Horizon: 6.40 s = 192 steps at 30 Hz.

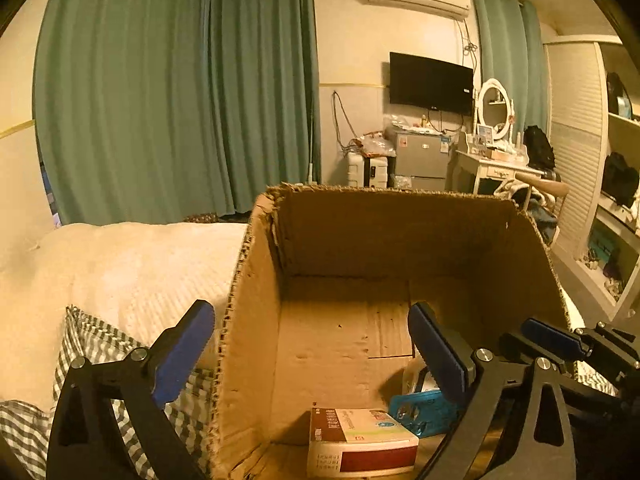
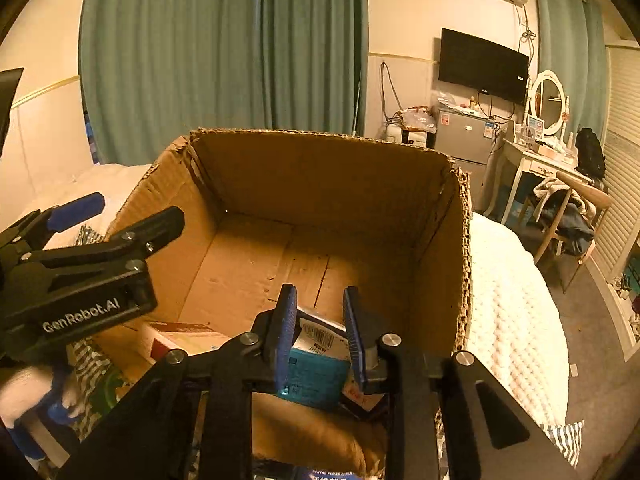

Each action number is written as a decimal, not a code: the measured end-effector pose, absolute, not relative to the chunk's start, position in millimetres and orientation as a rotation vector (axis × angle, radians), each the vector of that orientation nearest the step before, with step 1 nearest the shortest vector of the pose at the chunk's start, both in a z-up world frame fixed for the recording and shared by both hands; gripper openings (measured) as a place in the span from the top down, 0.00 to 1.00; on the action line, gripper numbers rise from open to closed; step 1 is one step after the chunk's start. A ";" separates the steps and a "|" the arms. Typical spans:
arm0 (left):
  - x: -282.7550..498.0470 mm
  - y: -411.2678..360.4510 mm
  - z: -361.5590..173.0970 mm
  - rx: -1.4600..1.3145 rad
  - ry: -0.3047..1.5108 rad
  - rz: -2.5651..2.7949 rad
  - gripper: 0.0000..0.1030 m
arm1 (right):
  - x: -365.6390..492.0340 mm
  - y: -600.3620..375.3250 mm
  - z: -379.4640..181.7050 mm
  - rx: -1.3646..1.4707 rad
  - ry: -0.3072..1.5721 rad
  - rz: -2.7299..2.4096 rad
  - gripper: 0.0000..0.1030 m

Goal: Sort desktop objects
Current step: 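Open the left gripper to drop the cream box while the right releases the teal card, then move both grippers back from the cardboard box to the item pile, then grasp the green medicine box with the left gripper while the right grasps the floss jar, then lift and carry the green box and floss jar over the cardboard box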

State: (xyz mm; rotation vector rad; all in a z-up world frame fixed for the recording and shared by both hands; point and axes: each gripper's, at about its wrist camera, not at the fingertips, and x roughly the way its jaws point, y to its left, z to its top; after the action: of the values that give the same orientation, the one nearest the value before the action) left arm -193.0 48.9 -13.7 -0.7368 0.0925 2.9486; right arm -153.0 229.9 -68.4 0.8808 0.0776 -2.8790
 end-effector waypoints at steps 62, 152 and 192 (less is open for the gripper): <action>-68.0 -29.8 -57.1 -0.747 -0.178 3.070 0.00 | -10.6 235.1 -98.1 0.906 0.048 -2.905 0.22; -89.6 16.1 -127.3 -0.954 0.143 3.026 0.24 | -43.7 251.8 -200.2 1.329 -0.261 -2.751 0.37; -12.5 20.1 -36.5 -0.657 0.102 3.023 0.24 | 0.4 226.8 -100.4 0.960 -0.127 -2.841 0.38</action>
State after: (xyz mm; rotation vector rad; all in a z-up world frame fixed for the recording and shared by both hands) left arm -12.5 20.1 -36.5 -0.6575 0.1016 3.0231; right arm 0.4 226.8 -100.4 0.9600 -0.1274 -2.8411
